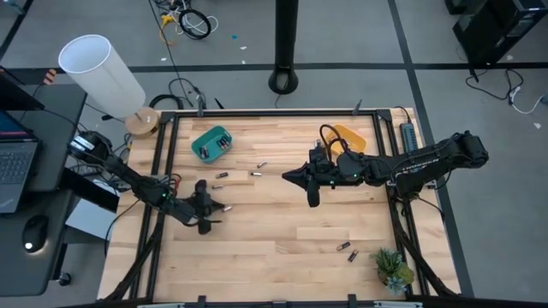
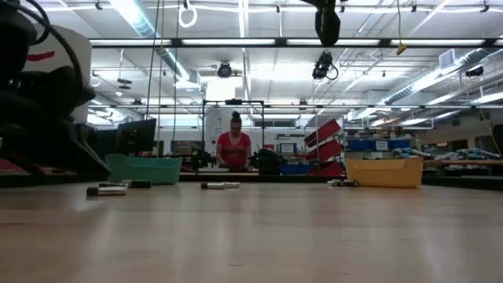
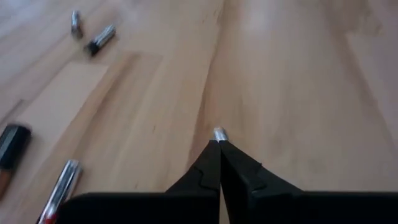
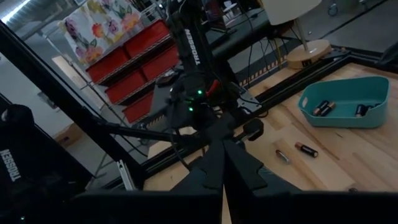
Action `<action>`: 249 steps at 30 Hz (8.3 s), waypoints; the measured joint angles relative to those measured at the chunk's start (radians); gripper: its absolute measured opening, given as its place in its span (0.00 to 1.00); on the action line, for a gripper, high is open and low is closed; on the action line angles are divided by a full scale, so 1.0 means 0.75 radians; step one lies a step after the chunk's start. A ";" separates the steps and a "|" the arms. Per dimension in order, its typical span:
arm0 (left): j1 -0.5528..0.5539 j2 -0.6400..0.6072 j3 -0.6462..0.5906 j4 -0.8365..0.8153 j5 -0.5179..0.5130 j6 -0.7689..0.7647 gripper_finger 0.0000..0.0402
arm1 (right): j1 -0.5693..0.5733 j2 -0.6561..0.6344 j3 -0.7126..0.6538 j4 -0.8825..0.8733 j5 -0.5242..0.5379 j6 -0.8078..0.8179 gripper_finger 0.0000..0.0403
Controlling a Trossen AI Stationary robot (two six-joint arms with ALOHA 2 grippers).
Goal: Sort batteries
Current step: Put the silver battery into the yellow bin
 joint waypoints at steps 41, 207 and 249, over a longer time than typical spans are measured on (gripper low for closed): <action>0.000 -0.301 1.494 -1.695 -0.513 -0.186 0.03 | 0.228 1.480 0.821 0.252 -0.303 -0.555 0.47; 0.332 0.088 1.212 -0.870 -0.507 -0.254 0.03 | -0.723 0.579 0.171 -1.358 0.135 -2.178 0.40; 0.330 0.088 1.212 -0.827 -0.503 -0.223 0.03 | -0.806 0.401 0.168 -1.006 -0.334 -2.038 0.24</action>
